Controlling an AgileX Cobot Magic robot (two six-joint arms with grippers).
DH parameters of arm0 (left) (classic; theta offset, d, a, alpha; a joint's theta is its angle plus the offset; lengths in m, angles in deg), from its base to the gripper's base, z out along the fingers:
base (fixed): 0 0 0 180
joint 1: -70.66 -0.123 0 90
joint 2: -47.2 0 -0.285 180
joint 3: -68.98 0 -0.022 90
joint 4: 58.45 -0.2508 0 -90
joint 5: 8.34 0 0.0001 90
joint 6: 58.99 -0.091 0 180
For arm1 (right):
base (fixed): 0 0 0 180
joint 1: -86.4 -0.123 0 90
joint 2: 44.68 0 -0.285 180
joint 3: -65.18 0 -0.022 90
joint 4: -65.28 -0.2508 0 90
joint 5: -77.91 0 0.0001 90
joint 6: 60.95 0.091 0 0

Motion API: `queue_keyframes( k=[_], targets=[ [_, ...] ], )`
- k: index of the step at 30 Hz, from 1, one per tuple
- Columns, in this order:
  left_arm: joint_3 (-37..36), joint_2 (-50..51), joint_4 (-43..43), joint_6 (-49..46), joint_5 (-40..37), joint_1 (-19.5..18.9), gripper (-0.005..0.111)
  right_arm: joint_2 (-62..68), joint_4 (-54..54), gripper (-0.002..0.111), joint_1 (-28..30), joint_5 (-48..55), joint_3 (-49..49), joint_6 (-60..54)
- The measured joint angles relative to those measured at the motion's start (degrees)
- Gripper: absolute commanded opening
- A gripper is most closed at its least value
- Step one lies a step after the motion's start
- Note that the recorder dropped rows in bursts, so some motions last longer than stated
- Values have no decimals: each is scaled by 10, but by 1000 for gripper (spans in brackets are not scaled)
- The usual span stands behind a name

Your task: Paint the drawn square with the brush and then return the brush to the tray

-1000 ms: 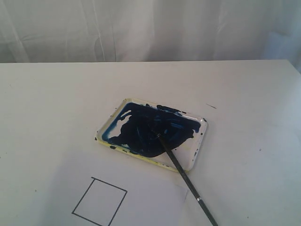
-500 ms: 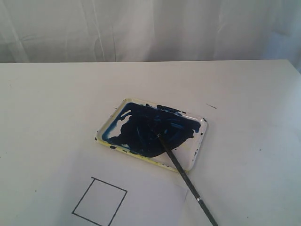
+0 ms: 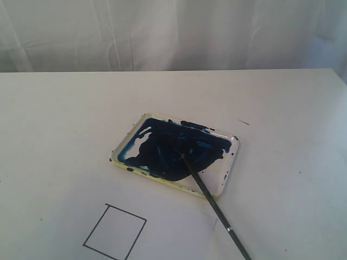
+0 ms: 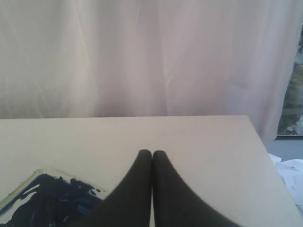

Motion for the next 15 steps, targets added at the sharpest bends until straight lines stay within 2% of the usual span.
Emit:
queue_keyframes(
  k=[3, 7, 11, 15],
  targets=[
    [0, 62, 23, -34, -1, 0, 3, 38, -45, 0, -1, 5, 3, -49],
    [2, 139, 48, -83, -2, 0, 21, 89, -59, 3, -23, 8, 3, -114],
    [18, 213, 91, -125, -4, 0, 40, 134, -62, 18, -55, 11, 3, -147],
    [39, 282, 169, -182, -13, 0, 42, 176, -65, 37, -86, 17, 3, -164]
  ],
)
